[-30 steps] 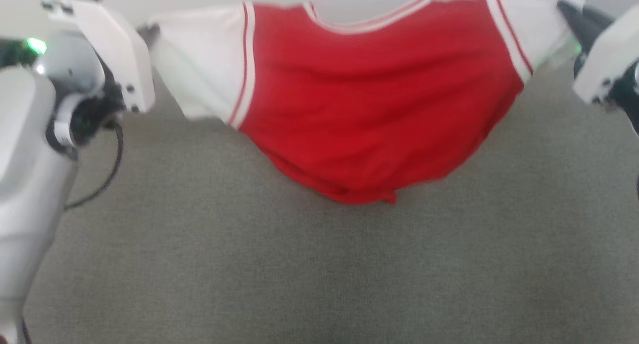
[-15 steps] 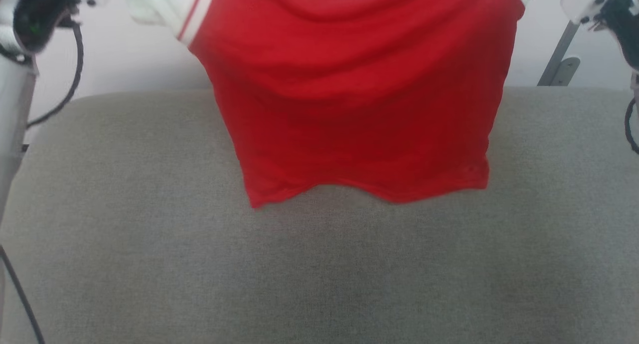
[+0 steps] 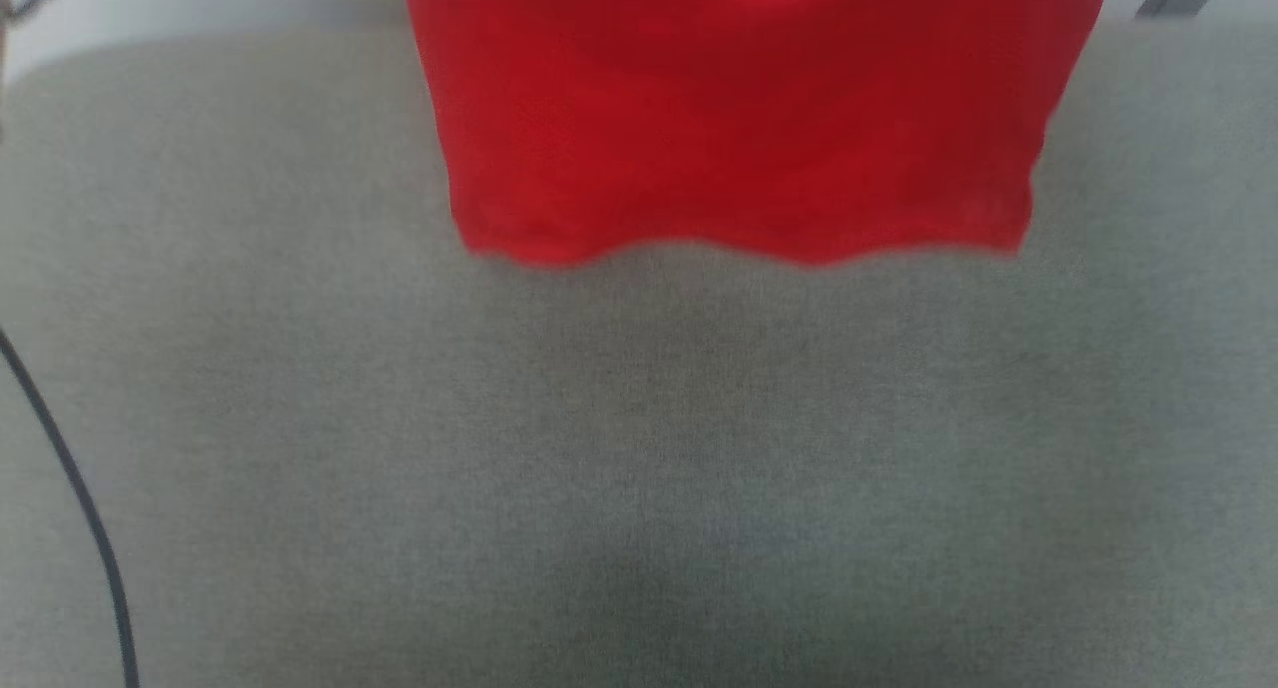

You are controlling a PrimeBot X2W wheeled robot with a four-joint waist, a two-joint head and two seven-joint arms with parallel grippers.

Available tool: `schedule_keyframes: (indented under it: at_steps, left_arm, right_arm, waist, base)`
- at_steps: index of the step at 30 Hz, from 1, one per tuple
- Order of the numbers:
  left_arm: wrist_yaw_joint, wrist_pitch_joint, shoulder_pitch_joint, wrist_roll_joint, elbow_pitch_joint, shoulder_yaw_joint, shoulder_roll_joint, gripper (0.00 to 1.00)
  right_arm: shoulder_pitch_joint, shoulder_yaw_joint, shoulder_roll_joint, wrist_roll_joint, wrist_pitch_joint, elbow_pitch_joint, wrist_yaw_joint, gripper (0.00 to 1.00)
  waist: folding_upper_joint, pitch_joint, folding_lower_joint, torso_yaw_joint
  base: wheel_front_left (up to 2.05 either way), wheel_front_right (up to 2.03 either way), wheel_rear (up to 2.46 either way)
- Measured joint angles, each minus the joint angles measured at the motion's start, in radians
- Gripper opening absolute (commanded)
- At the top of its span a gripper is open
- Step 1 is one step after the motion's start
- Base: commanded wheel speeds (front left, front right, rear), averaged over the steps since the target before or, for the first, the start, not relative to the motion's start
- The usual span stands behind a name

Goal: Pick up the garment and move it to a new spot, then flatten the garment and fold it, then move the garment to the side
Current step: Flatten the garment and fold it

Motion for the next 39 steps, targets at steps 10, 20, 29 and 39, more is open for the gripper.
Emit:
schedule_keyframes:
  at_steps: [10,20,29,39]
  left_arm:
    - [0.029,-0.353,-0.223,0.099,0.120,0.005,-0.059,0.00]
    - [-0.054,-0.527,-0.111,0.109,0.278,-0.030,-0.118,0.00]
    - [-0.124,-0.471,0.172,0.037,0.316,-0.078,-0.104,0.00]
    - [-0.137,-0.336,0.583,-0.099,0.023,-0.149,0.013,0.00]
  right_arm:
    - [-0.209,-0.024,-0.007,-0.202,-0.313,0.149,0.000,0.00]
    - [0.026,0.020,-0.011,-0.280,-0.322,0.040,0.001,0.00]
    - [0.292,0.239,-0.085,0.000,-0.321,0.039,0.001,0.00]
    - [0.551,0.435,-0.265,0.266,-0.285,-0.211,0.001,0.00]
  waist:
    - [0.0000,0.218,0.0000,0.004]
    - [0.0000,0.280,0.0000,0.044]
    - [-0.0001,0.165,0.0000,0.057]
    - [0.0000,0.028,0.0000,0.059]
  base:
    - [0.00,0.00,0.00]
    - [0.00,0.00,0.00]
    - [0.00,0.00,0.00]
    - [0.00,0.00,0.00]
